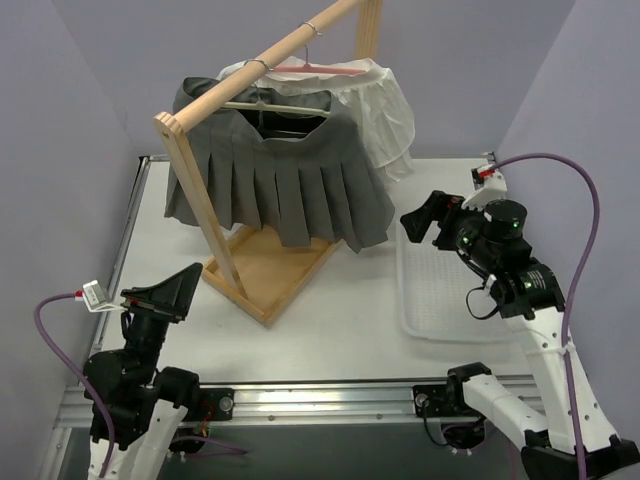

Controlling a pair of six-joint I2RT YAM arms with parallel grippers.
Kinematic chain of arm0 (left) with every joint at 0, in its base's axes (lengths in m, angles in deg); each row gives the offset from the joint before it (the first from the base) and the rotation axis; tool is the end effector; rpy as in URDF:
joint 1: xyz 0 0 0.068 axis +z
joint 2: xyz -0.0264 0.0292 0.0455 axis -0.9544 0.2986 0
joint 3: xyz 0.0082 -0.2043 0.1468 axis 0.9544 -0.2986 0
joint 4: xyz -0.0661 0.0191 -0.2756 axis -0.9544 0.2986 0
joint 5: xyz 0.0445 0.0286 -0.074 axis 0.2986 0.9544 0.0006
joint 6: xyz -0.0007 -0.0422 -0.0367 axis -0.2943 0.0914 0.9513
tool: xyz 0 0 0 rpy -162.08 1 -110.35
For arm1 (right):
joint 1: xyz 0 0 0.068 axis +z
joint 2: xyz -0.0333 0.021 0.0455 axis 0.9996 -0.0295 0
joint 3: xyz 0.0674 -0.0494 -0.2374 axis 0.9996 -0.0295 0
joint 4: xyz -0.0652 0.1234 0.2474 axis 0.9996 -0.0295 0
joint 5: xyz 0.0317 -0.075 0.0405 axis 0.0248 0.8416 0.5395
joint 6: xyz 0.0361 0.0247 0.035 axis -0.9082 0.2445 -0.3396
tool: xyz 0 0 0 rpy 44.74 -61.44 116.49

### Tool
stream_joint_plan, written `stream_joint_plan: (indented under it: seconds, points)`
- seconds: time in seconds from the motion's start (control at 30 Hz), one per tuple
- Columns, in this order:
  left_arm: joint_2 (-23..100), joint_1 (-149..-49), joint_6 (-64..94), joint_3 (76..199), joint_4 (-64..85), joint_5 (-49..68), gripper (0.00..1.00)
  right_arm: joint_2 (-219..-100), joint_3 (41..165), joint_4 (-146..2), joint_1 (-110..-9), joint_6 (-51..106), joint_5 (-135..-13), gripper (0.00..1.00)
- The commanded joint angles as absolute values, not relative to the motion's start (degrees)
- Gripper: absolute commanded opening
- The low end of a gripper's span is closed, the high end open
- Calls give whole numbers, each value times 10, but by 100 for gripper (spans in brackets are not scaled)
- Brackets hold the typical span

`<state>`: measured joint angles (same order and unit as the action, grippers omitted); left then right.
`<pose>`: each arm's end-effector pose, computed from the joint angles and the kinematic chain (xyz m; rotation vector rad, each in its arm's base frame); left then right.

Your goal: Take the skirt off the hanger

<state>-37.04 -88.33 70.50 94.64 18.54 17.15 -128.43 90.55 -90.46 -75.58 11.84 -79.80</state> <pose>0.0847 -0.0245 0.3412 -0.5392 1.1444 -1.2782 0.2148 0.0578 0.4078 -0.0423 1.7093 0.6550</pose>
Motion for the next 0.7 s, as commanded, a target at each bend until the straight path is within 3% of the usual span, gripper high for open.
stream_joint_plan:
  seconds: [0.0, 0.27, 0.43, 0.57, 0.67]
  points:
    - [-413, -880, 715, 971, 290, 174, 94, -1312, 945, -813, -756, 123, -833, 100]
    - [-414, -880, 694, 993, 404, 145, 98, -1453, 1027, -636, -756, 226, -964, 100]
    - [-415, -879, 701, 993, 454, 106, 100, -1546, 1124, -578, -752, 208, -1047, 99]
    - [-415, -879, 699, 986, 468, 77, 92, -1591, 1187, -561, -751, 211, -1083, 98]
    - [-415, -878, 685, 998, 485, 70, 91, -1635, 1245, -570, -750, 217, -1137, 90]
